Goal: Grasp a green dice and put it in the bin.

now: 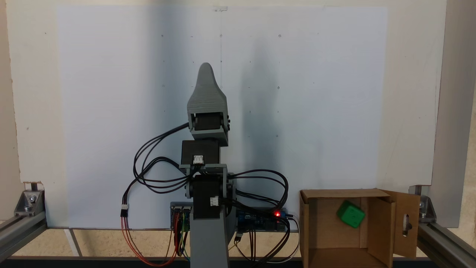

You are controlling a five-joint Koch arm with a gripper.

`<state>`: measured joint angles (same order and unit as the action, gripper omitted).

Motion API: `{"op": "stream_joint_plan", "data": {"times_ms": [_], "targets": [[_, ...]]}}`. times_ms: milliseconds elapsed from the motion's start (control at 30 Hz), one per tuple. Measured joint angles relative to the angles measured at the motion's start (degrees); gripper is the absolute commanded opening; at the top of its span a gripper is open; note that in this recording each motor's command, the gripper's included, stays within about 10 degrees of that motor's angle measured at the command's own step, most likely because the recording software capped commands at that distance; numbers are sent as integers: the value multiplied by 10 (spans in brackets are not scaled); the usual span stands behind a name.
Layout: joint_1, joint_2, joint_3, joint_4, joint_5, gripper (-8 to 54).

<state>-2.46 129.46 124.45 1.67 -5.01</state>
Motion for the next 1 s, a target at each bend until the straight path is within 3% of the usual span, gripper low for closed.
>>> {"op": "stream_joint_plan", "data": {"times_ms": [233, 733, 1000], "targets": [[4, 0, 12, -168, 0, 454], [7, 0, 253, -512, 0, 440], [39, 0, 281, -644, 0, 441]]}}
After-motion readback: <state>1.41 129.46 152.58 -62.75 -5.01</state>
